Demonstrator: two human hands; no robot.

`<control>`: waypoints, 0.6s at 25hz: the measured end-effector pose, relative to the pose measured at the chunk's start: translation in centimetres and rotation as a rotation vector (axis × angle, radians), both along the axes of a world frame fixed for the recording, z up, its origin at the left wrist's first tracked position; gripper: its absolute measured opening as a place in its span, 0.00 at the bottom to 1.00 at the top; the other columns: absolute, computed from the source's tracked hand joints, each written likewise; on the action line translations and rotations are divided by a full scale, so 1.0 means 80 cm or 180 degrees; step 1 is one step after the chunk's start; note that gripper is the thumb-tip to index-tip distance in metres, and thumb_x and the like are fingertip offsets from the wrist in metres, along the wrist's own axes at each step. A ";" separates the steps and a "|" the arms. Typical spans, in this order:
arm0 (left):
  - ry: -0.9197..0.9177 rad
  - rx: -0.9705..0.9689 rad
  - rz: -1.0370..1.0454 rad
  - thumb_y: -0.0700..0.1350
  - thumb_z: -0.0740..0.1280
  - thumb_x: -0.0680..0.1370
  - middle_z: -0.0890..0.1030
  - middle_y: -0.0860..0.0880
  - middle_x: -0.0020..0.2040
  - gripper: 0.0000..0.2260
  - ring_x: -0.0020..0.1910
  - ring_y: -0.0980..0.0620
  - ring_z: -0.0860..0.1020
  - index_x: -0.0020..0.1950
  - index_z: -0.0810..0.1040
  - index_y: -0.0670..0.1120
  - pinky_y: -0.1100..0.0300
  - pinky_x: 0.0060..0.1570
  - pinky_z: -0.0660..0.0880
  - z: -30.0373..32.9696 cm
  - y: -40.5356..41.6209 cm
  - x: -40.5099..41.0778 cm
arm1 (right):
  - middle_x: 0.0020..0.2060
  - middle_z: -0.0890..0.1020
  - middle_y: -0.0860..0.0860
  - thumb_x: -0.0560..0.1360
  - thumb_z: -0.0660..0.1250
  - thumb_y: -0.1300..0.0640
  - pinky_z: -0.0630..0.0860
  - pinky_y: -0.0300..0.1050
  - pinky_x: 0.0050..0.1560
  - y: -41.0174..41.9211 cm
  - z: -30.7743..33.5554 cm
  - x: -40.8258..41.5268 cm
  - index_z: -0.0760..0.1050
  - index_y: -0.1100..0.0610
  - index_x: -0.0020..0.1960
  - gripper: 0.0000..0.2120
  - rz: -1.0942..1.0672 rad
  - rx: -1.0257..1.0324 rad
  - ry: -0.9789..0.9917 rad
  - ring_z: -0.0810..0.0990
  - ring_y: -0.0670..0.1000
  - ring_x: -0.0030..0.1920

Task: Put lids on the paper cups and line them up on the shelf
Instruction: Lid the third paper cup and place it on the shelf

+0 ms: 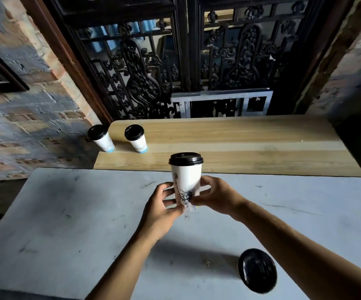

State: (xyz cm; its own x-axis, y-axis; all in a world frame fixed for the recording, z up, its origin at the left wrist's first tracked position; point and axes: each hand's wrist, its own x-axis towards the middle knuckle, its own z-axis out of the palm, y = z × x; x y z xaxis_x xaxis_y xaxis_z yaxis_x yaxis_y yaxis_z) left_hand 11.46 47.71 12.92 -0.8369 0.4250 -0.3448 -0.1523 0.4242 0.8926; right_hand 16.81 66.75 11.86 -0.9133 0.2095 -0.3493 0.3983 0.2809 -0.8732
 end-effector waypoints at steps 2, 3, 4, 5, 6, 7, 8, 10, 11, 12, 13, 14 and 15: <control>-0.0056 -0.0138 -0.0149 0.37 0.78 0.68 0.82 0.51 0.63 0.27 0.54 0.51 0.85 0.62 0.73 0.55 0.51 0.52 0.84 -0.029 0.016 -0.049 | 0.54 0.85 0.49 0.66 0.78 0.58 0.81 0.53 0.59 0.011 -0.024 -0.040 0.78 0.51 0.58 0.22 -0.0023 0.0061 -0.0148 0.84 0.51 0.56; -0.0043 -0.0220 -0.0189 0.38 0.77 0.68 0.82 0.51 0.63 0.27 0.54 0.52 0.85 0.61 0.73 0.57 0.48 0.53 0.83 -0.041 0.025 -0.071 | 0.55 0.84 0.49 0.66 0.79 0.58 0.82 0.52 0.58 0.015 -0.036 -0.061 0.76 0.53 0.62 0.26 -0.0036 0.0080 -0.0198 0.83 0.49 0.56; 0.0000 -0.0280 -0.0227 0.39 0.76 0.69 0.83 0.52 0.63 0.26 0.55 0.53 0.85 0.61 0.73 0.58 0.48 0.54 0.83 -0.051 0.034 -0.092 | 0.55 0.84 0.49 0.66 0.80 0.57 0.82 0.51 0.57 0.021 -0.047 -0.082 0.74 0.54 0.64 0.29 -0.0074 0.0121 -0.0251 0.82 0.49 0.56; 0.0002 -0.0358 -0.0281 0.41 0.76 0.69 0.83 0.54 0.62 0.24 0.55 0.54 0.84 0.60 0.74 0.58 0.50 0.54 0.83 -0.065 0.046 -0.117 | 0.56 0.83 0.49 0.66 0.80 0.57 0.82 0.50 0.56 0.027 -0.064 -0.109 0.73 0.55 0.65 0.31 -0.0115 0.0171 -0.0296 0.82 0.49 0.56; -0.0004 -0.0427 -0.0336 0.43 0.76 0.68 0.83 0.55 0.60 0.24 0.55 0.55 0.84 0.60 0.74 0.57 0.52 0.54 0.83 -0.083 0.058 -0.144 | 0.56 0.83 0.50 0.65 0.81 0.56 0.82 0.51 0.55 0.034 -0.082 -0.137 0.72 0.55 0.66 0.33 -0.0149 0.0259 -0.0337 0.82 0.49 0.55; -0.0034 -0.0478 -0.0357 0.45 0.77 0.67 0.84 0.55 0.58 0.25 0.55 0.56 0.84 0.60 0.73 0.56 0.53 0.54 0.83 -0.099 0.070 -0.172 | 0.56 0.83 0.50 0.65 0.82 0.54 0.82 0.52 0.55 0.041 -0.100 -0.165 0.71 0.56 0.66 0.34 -0.0150 0.0379 -0.0328 0.83 0.50 0.55; -0.0014 -0.0455 -0.0346 0.48 0.78 0.64 0.83 0.55 0.57 0.27 0.55 0.55 0.84 0.60 0.73 0.55 0.53 0.55 0.82 -0.118 0.083 -0.201 | 0.57 0.84 0.52 0.64 0.83 0.53 0.81 0.54 0.56 0.049 -0.118 -0.194 0.71 0.57 0.67 0.36 -0.0172 0.0500 -0.0277 0.83 0.52 0.56; 0.0178 -0.0493 -0.0359 0.49 0.79 0.64 0.82 0.54 0.54 0.31 0.53 0.53 0.82 0.64 0.72 0.51 0.54 0.56 0.80 -0.157 0.111 -0.258 | 0.59 0.84 0.55 0.63 0.84 0.53 0.81 0.57 0.56 0.068 -0.155 -0.250 0.70 0.59 0.68 0.39 -0.0282 0.0711 -0.0084 0.83 0.55 0.57; 0.0347 -0.0572 -0.0418 0.45 0.79 0.66 0.81 0.53 0.53 0.30 0.52 0.52 0.81 0.65 0.71 0.49 0.55 0.56 0.79 -0.167 0.126 -0.282 | 0.59 0.84 0.56 0.63 0.84 0.53 0.82 0.58 0.56 0.077 -0.169 -0.272 0.70 0.60 0.68 0.39 -0.0335 0.0843 -0.0001 0.84 0.56 0.58; 0.0493 -0.0552 -0.0447 0.42 0.77 0.68 0.81 0.53 0.52 0.29 0.51 0.51 0.81 0.65 0.70 0.48 0.54 0.55 0.80 -0.180 0.139 -0.303 | 0.59 0.85 0.56 0.64 0.84 0.53 0.82 0.56 0.56 0.085 -0.178 -0.290 0.71 0.59 0.68 0.38 -0.0359 0.0979 0.0053 0.84 0.56 0.57; 0.0559 -0.0489 -0.0446 0.40 0.76 0.68 0.82 0.52 0.52 0.28 0.51 0.50 0.82 0.64 0.69 0.50 0.50 0.54 0.82 -0.194 0.152 -0.326 | 0.59 0.85 0.55 0.65 0.83 0.53 0.83 0.53 0.55 0.095 -0.192 -0.309 0.72 0.59 0.68 0.35 -0.0382 0.1111 0.0124 0.85 0.54 0.57; 0.0641 -0.0402 -0.0458 0.40 0.74 0.67 0.83 0.51 0.53 0.27 0.52 0.49 0.84 0.62 0.67 0.52 0.46 0.51 0.83 -0.211 0.165 -0.346 | 0.58 0.86 0.54 0.67 0.82 0.54 0.84 0.48 0.53 0.105 -0.204 -0.323 0.73 0.59 0.67 0.33 -0.0406 0.1172 0.0240 0.85 0.51 0.55; 0.0711 -0.0384 -0.0477 0.40 0.73 0.66 0.84 0.50 0.53 0.28 0.52 0.47 0.84 0.62 0.67 0.53 0.43 0.49 0.84 -0.226 0.176 -0.364 | 0.57 0.86 0.52 0.68 0.82 0.56 0.83 0.41 0.51 0.114 -0.213 -0.335 0.73 0.59 0.67 0.32 -0.0398 0.1215 0.0388 0.84 0.48 0.53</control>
State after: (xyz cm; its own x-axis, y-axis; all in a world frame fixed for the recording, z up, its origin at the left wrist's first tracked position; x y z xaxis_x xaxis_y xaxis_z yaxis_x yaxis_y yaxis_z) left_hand -17.65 61.78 -5.15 -0.8289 0.5167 -0.2146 0.1146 0.5322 0.8388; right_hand -9.96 75.86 -5.21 -0.9024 0.4150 -0.1161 0.3502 0.5494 -0.7586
